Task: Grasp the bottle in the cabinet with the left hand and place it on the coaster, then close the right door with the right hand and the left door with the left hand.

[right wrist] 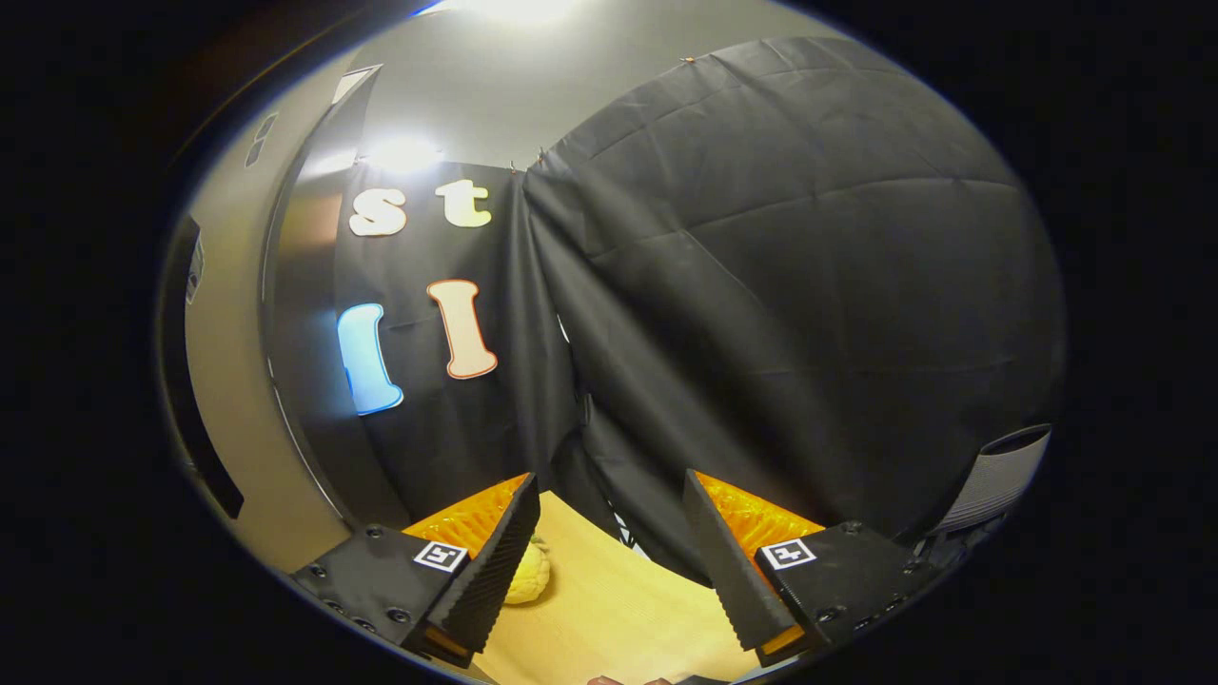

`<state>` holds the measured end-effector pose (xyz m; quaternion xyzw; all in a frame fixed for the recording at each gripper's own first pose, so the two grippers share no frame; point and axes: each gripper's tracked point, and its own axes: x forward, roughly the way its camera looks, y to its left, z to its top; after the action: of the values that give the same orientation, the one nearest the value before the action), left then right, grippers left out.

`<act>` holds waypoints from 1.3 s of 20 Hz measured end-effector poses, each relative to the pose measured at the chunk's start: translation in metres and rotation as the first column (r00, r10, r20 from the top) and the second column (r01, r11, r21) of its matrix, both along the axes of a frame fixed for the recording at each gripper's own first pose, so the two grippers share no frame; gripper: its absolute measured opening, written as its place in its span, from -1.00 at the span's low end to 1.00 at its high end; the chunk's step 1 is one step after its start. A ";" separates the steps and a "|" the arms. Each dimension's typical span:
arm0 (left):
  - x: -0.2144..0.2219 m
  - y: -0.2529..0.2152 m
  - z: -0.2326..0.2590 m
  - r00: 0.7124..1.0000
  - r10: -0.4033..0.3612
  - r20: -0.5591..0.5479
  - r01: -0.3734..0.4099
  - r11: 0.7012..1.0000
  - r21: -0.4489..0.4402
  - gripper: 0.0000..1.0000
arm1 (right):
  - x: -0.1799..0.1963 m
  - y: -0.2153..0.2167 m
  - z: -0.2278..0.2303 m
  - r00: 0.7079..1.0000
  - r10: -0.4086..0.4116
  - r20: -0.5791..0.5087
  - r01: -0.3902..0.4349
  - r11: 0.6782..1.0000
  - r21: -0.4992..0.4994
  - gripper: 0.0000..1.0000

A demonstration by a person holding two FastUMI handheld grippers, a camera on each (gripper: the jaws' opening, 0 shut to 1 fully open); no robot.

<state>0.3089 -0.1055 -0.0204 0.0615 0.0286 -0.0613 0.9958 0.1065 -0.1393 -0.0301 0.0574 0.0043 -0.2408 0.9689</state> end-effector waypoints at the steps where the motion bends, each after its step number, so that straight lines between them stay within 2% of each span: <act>1: -0.007 -0.001 0.006 1.000 -0.007 0.010 0.006 1.000 0.012 0.45 | -0.002 0.002 0.001 1.000 0.005 0.004 -0.005 1.000 0.004 0.84; 2: -0.013 -0.001 0.011 1.000 -0.012 0.022 0.012 1.000 0.016 0.45 | -0.005 0.003 0.000 1.000 0.007 0.006 -0.007 1.000 0.013 0.92; 3: -0.021 -0.001 0.016 0.999 -0.019 0.031 0.018 1.000 0.015 0.45 | -0.008 0.005 -0.001 1.000 0.010 0.003 -0.010 1.000 0.024 0.84; 5: -0.039 -0.002 0.025 0.997 -0.045 0.056 0.044 0.999 0.014 0.45 | -0.016 0.005 -0.007 1.000 0.005 -0.008 -0.005 0.999 0.044 0.83; 6: -0.049 -0.001 0.027 0.996 -0.058 0.061 0.057 0.998 0.018 0.45 | -0.019 0.007 -0.007 1.000 0.008 -0.012 -0.008 0.998 0.054 0.92; 7: -0.058 -0.001 0.028 0.996 -0.067 0.059 0.066 0.998 0.023 0.45 | -0.021 0.009 -0.007 1.000 0.014 -0.014 -0.013 0.998 0.061 0.92; 9: -0.079 -0.002 0.027 0.995 -0.082 0.055 0.081 0.996 0.022 0.45 | -0.027 0.015 -0.007 0.999 0.029 -0.019 -0.027 0.998 0.058 0.84; 11: -0.103 -0.003 0.024 0.993 -0.100 0.059 0.100 0.995 0.011 0.45 | -0.035 0.020 -0.003 0.999 0.039 -0.019 -0.039 0.998 0.042 0.84; 12: -0.114 -0.002 0.024 0.992 -0.108 0.061 0.108 0.994 0.005 0.45 | -0.040 0.022 -0.002 0.999 0.042 -0.019 -0.041 0.999 0.034 0.92; 13: -0.124 -0.003 0.024 0.991 -0.119 0.062 0.119 0.993 0.000 0.29 | -0.043 0.025 0.000 0.999 0.045 -0.017 -0.045 0.998 0.031 0.84; 15: -0.141 -0.002 0.024 0.989 -0.132 0.069 0.133 0.991 -0.007 0.29 | -0.051 0.029 0.003 0.999 0.052 -0.008 -0.052 0.998 0.033 0.84; 17: -0.156 0.001 0.021 0.988 -0.137 0.071 0.140 0.989 -0.036 0.29 | -0.060 0.035 0.007 0.998 0.055 0.002 -0.055 0.998 0.035 0.92; 19: -0.169 0.001 0.014 0.985 -0.160 0.067 0.165 0.982 -0.091 0.30 | -0.070 0.038 0.009 0.999 0.053 0.009 -0.053 0.998 0.026 0.83; 21: -0.180 0.005 0.013 0.978 -0.194 0.075 0.201 0.974 -0.102 0.29 | -0.081 0.042 0.012 0.999 0.052 0.016 -0.052 0.998 0.018 0.84; 22: -0.183 0.009 0.010 0.976 -0.205 0.078 0.212 0.972 -0.103 0.45 | -0.087 0.045 0.014 0.998 0.054 0.019 -0.054 0.998 0.015 0.83; 23: -0.185 0.012 0.005 0.974 -0.214 0.077 0.221 0.969 -0.112 0.30 | -0.093 0.048 0.015 0.998 0.053 0.022 -0.053 0.999 0.008 0.92; 26: -0.202 0.016 -0.026 0.974 -0.219 0.052 0.224 0.963 -0.152 0.30 | -0.108 0.055 0.014 0.998 0.057 0.015 -0.057 0.998 -0.016 0.92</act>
<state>0.1067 -0.0898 -0.0465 -0.0131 -0.0006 -0.1731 0.9848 -0.0013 -0.0847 -0.0160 0.0516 -0.0036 -0.2128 0.9757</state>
